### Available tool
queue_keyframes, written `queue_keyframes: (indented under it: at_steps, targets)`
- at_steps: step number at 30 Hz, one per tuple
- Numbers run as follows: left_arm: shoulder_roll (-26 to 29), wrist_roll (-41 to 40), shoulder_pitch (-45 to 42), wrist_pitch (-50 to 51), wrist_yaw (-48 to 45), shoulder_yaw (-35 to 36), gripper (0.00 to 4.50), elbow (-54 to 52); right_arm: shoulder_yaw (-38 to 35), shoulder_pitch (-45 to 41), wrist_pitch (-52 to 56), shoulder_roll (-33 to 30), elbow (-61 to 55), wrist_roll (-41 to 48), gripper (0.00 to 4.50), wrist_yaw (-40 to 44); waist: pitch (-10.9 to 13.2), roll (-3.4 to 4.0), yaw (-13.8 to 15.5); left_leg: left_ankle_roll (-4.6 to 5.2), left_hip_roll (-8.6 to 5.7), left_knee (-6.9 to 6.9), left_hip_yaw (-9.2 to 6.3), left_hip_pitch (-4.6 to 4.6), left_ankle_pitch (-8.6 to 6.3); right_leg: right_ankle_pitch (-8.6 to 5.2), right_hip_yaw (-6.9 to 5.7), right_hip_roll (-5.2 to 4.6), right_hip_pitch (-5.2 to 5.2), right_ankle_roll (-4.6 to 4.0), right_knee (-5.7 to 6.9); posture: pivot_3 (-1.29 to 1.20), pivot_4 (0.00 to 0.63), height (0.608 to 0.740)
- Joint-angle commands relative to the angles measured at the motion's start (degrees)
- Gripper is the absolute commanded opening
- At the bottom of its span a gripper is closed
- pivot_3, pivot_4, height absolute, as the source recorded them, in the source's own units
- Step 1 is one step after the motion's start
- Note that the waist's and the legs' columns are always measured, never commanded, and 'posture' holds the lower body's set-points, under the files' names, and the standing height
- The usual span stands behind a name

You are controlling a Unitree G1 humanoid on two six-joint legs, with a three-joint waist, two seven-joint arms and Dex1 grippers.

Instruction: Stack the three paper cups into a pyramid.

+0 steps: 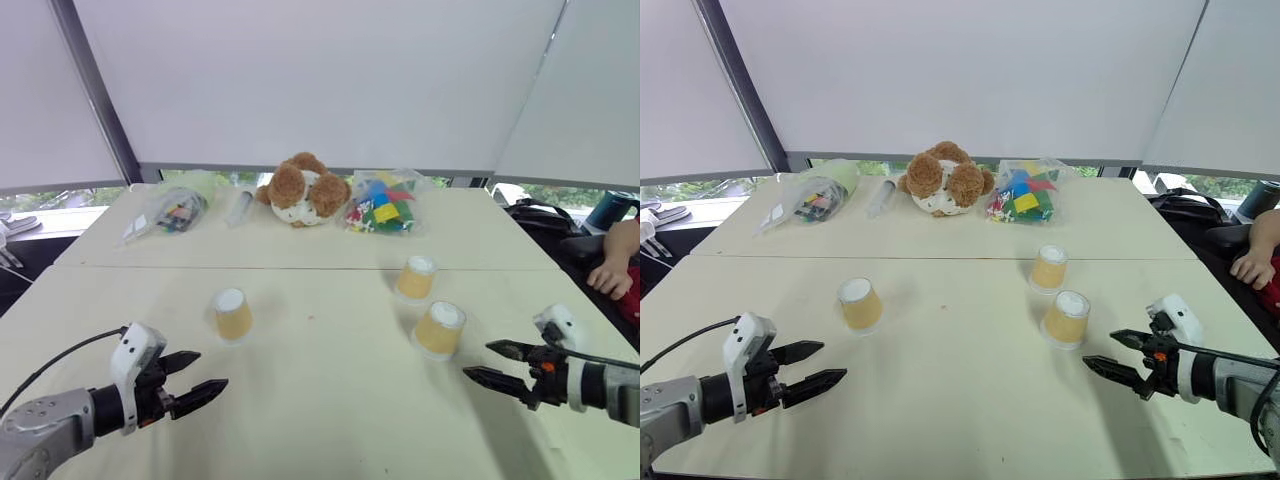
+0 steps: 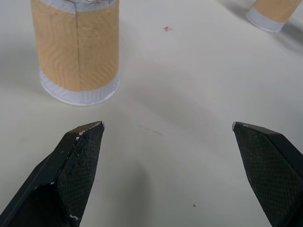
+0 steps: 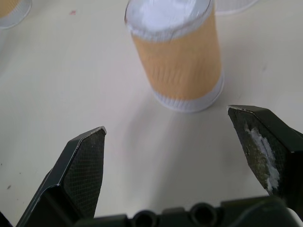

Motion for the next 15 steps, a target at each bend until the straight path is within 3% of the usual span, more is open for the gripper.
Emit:
queue_keyframes:
  at_steps: [1, 15]
  targets:
    - [-0.38, 0.45, 0.80, -1.04, 0.79, 0.28, 4.48, -2.02, -1.35, 0.81, -0.55, 0.70, -2.37, 0.72, 4.50, -0.52, 0.00, 0.00, -0.01, 0.00, 0.00, 0.00, 0.00, 0.00, 0.00, 0.00, 0.00, 0.00, 0.00, 0.00, 0.00, 0.00, 0.150, 0.740]
    - [-0.92, 0.84, -5.24, -1.13, 1.65, -2.84, 4.48, -2.25, -2.47, 1.22, -1.44, 2.81, -2.78, 0.37, 4.50, -3.77, 0.00, 0.00, 0.14, 0.00, -0.01, 0.02, -0.01, 0.01, 0.00, 0.00, 0.00, 0.01, 0.02, 0.00, 0.01, 0.00, 0.150, 0.740]
